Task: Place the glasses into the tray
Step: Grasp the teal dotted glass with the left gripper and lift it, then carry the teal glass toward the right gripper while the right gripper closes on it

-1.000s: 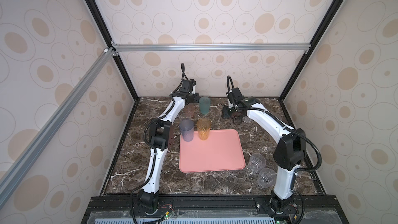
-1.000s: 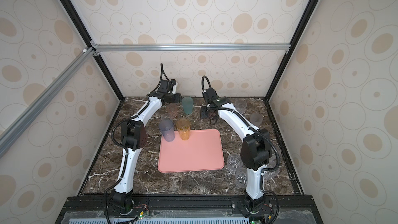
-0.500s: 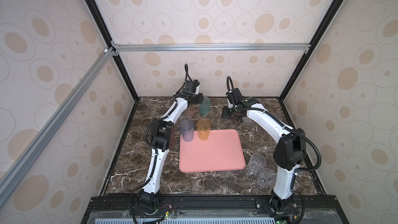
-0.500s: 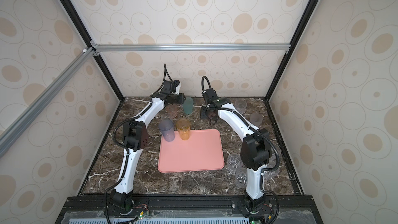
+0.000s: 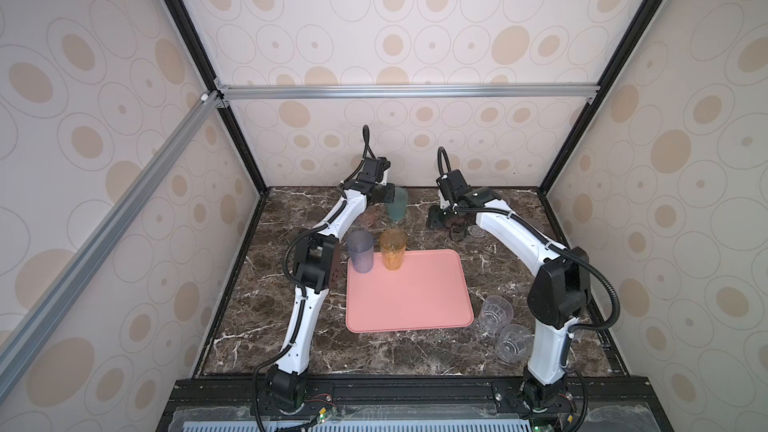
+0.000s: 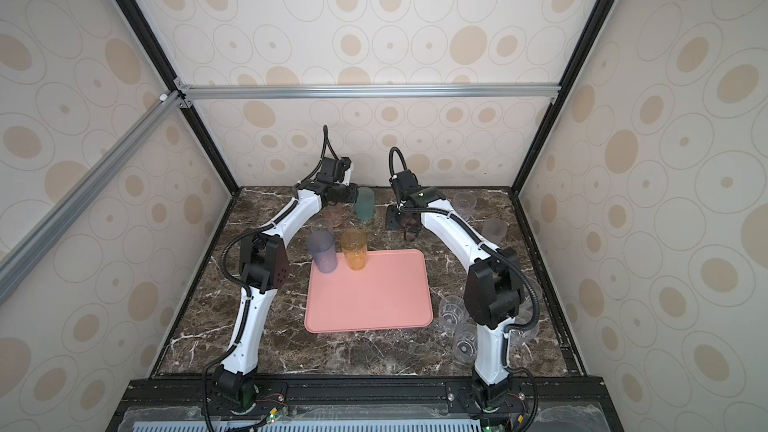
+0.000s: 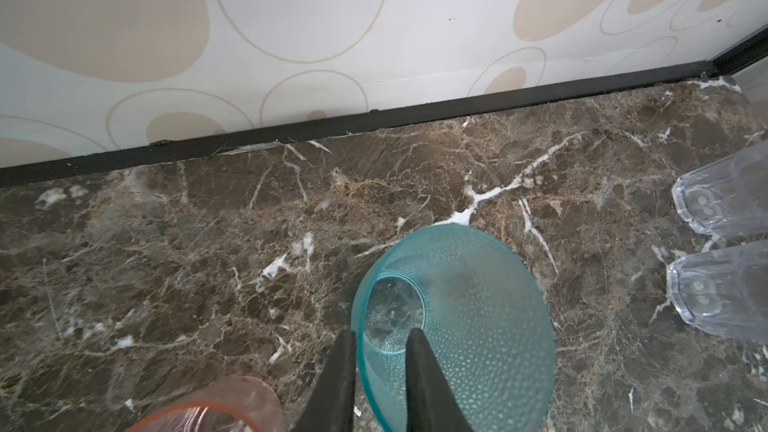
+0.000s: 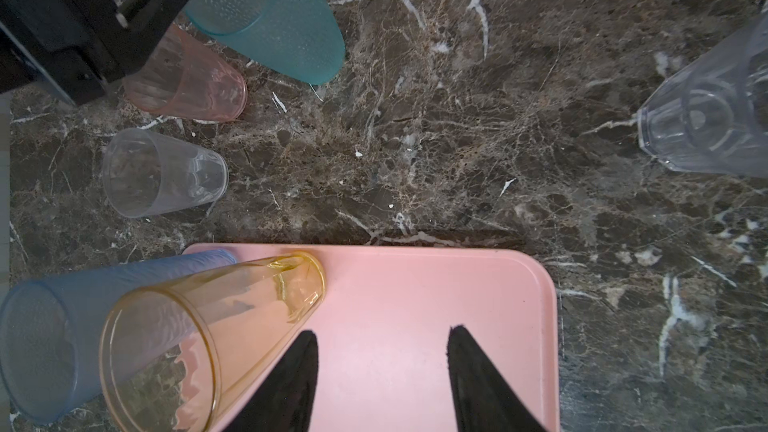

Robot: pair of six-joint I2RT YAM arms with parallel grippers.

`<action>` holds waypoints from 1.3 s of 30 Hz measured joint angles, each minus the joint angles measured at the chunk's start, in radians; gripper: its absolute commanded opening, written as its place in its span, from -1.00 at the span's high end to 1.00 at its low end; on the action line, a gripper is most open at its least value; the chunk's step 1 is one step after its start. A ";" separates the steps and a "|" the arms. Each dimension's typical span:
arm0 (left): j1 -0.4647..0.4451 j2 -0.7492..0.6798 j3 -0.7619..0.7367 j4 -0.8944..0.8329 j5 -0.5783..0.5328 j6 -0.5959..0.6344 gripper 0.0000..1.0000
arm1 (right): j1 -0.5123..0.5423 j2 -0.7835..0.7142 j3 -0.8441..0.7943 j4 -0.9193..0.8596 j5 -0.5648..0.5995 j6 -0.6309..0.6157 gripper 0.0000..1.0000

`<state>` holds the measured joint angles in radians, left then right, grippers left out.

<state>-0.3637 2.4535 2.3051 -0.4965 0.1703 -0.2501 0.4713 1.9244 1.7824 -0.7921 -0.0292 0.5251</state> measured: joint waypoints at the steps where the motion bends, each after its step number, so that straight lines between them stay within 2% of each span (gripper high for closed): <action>1: -0.003 0.000 0.000 -0.003 -0.002 0.002 0.53 | 0.000 0.000 -0.003 0.001 0.000 0.002 -0.07; 5: -0.013 0.000 0.000 -0.013 -0.004 0.007 0.55 | 0.000 0.000 -0.008 0.002 -0.001 0.006 -0.06; 10: -0.019 0.007 0.000 -0.014 0.005 0.015 0.79 | 0.000 0.000 -0.010 0.008 -0.002 0.009 -0.06; 16: -0.021 0.011 0.000 -0.019 0.011 0.021 0.98 | 0.000 0.000 -0.014 0.013 -0.001 0.010 -0.06; 24: -0.048 -0.009 -0.018 -0.022 -0.006 0.015 1.00 | 0.000 -0.001 -0.009 0.007 0.009 0.009 -0.06; 30: -0.149 -0.179 -0.180 -0.005 -0.061 -0.024 1.00 | 0.018 -0.064 0.012 -0.019 0.095 -0.002 -0.08; 35: -0.231 -0.391 -0.383 0.076 -0.101 -0.088 1.00 | 0.079 -0.175 0.039 -0.048 0.221 -0.042 -0.09; 39: -0.267 -0.499 -0.477 0.132 -0.140 -0.144 1.00 | 0.124 -0.220 0.061 -0.061 0.298 -0.068 -0.06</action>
<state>-0.6312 1.9545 1.8278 -0.3641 0.0299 -0.3939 0.5957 1.7042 1.8431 -0.8528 0.2687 0.4572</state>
